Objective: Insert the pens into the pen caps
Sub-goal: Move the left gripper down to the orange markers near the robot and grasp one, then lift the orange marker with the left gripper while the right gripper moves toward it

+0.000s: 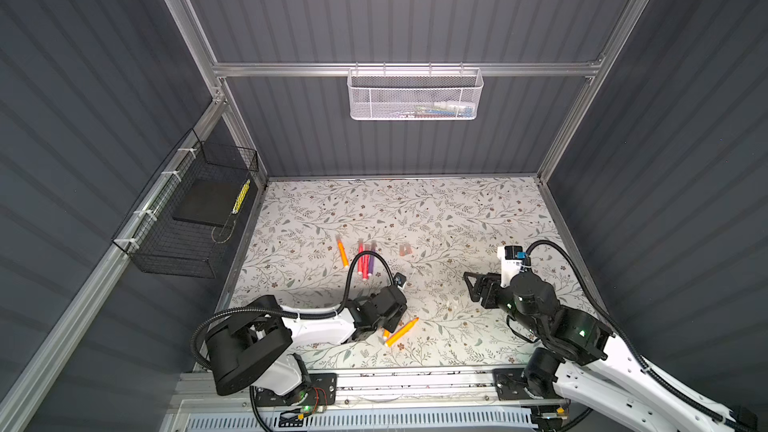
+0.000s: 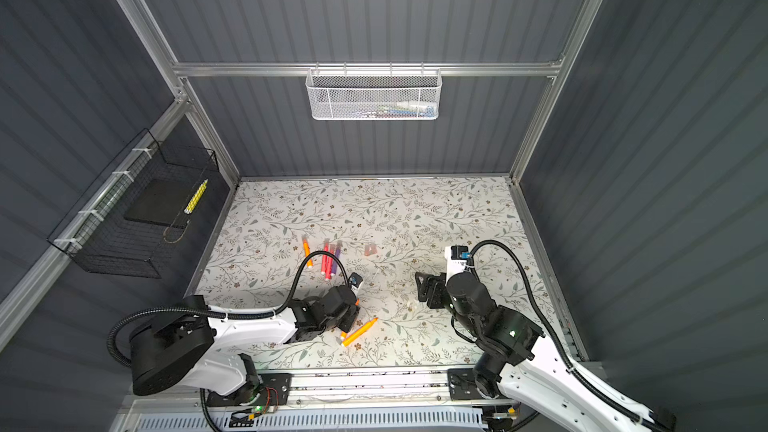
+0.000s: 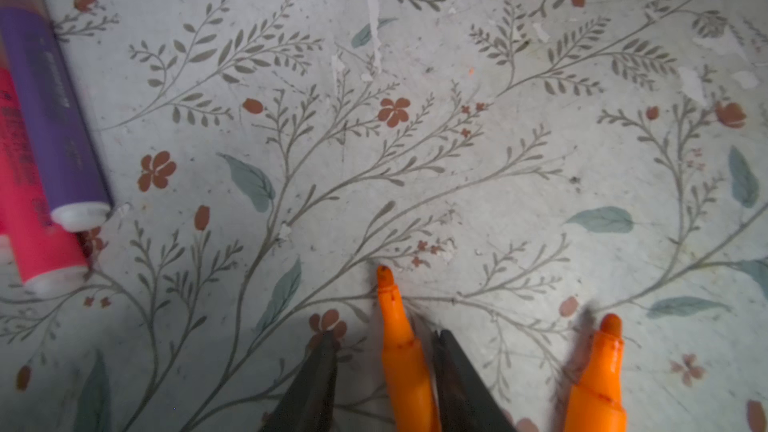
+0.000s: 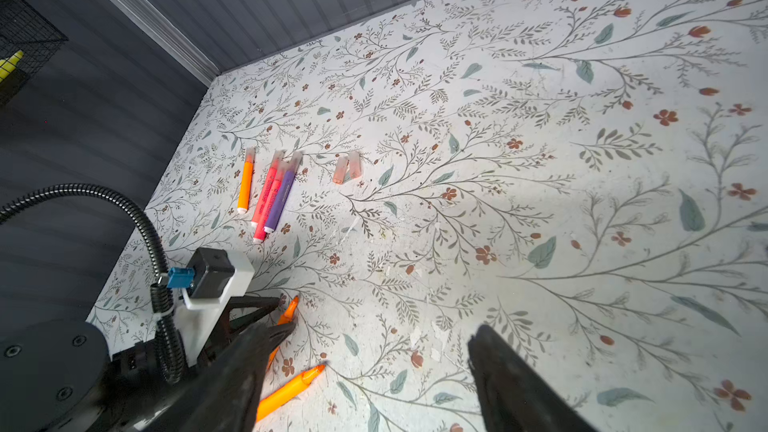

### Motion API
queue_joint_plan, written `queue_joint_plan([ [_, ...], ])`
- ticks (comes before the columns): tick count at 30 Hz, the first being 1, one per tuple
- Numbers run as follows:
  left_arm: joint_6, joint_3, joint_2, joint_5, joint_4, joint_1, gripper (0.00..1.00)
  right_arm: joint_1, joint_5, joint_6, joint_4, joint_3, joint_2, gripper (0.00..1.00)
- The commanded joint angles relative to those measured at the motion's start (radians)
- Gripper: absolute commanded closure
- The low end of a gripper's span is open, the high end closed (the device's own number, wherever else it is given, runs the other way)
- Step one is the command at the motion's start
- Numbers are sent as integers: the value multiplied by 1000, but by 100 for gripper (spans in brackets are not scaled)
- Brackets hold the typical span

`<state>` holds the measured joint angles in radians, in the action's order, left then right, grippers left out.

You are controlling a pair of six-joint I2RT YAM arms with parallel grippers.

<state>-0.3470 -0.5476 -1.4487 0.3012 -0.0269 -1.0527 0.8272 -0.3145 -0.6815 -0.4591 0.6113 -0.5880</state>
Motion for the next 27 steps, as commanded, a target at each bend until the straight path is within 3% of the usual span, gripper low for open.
queue_joint_plan([
  [1,-66,-22,51,-24,105,3,59,-1,6,-10,5,-11,4,22],
  [8,-98,-37,70,-73,151,3,55,-2,12,-12,9,-11,-9,22],
  [19,-107,-100,-58,-104,189,-1,55,-2,15,-11,13,-13,-12,22],
  [27,-98,-117,-87,-108,195,-10,78,-2,14,-14,20,-16,-15,22],
])
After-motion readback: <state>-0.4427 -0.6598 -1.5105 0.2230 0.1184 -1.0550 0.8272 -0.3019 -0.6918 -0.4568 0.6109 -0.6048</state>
